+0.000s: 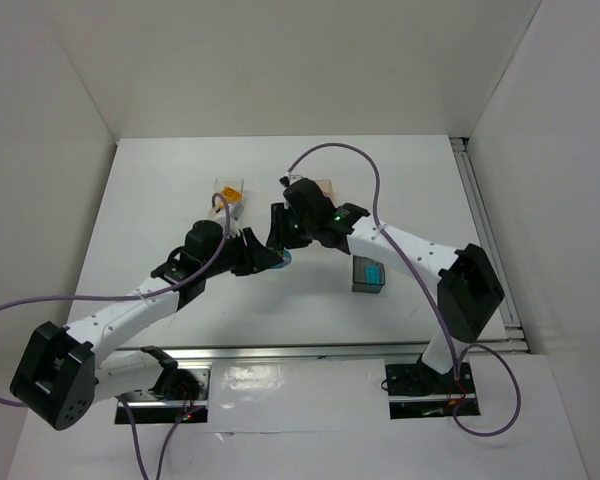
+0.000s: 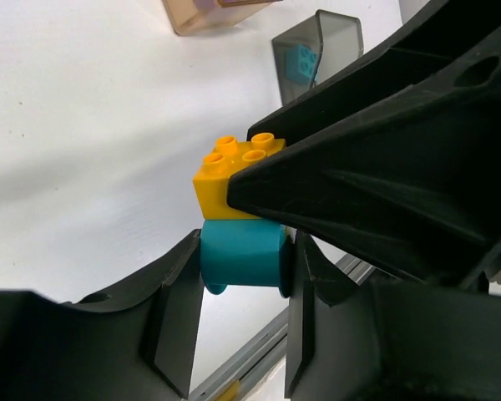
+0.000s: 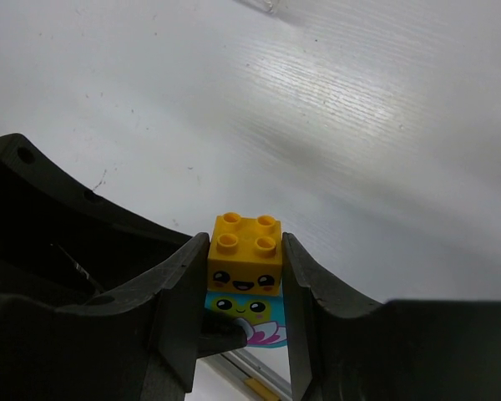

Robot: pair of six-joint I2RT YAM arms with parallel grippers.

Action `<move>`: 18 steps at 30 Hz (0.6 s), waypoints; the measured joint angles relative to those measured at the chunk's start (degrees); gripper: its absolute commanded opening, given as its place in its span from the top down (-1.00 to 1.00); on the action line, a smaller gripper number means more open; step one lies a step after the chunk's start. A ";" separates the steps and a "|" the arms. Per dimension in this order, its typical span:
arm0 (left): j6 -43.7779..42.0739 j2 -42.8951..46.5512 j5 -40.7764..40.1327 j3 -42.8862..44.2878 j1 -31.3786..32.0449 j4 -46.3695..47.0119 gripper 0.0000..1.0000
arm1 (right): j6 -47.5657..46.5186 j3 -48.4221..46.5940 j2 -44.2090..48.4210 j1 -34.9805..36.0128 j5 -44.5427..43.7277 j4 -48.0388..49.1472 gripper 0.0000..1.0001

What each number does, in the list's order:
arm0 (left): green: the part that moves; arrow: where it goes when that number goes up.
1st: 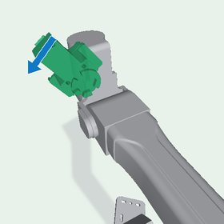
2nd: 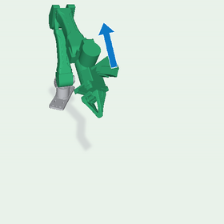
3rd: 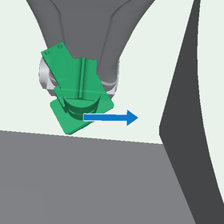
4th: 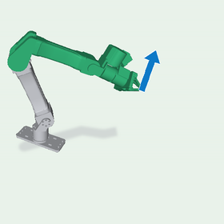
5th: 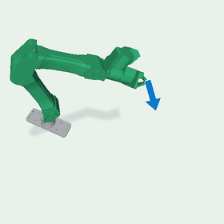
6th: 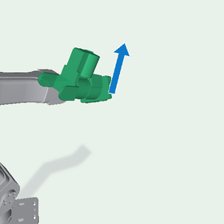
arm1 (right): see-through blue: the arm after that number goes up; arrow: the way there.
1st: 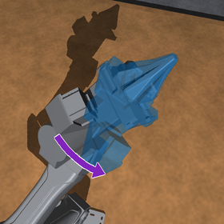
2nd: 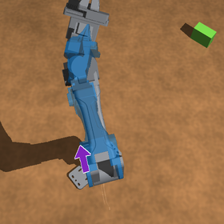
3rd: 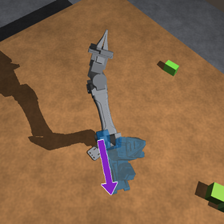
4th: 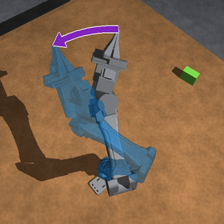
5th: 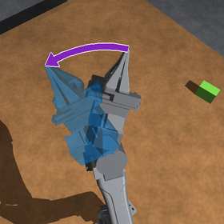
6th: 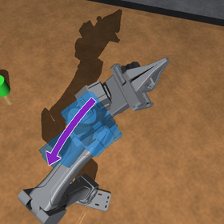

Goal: Sort the legos into containers by color

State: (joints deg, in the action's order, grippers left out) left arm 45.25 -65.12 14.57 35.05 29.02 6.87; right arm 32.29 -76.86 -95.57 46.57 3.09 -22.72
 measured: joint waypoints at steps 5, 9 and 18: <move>0.09 0.04 -0.46 0.00 0.46 1.60 1.00 | 0.37 1.07 1.53 -2.69 3.10 -0.07 0.53; -0.04 -0.46 -0.83 0.20 1.62 1.70 1.00 | 0.20 1.03 3.30 -8.15 4.72 -0.09 0.53; -0.07 -6.95 -2.36 2.93 6.56 -1.68 1.00 | -1.55 -1.18 6.45 -17.42 0.37 -1.77 0.55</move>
State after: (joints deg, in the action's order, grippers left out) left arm 45.19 -72.07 12.21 37.98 35.57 5.19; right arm 30.74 -78.04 -89.12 29.15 3.46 -24.49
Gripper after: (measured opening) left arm 0.436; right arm 0.441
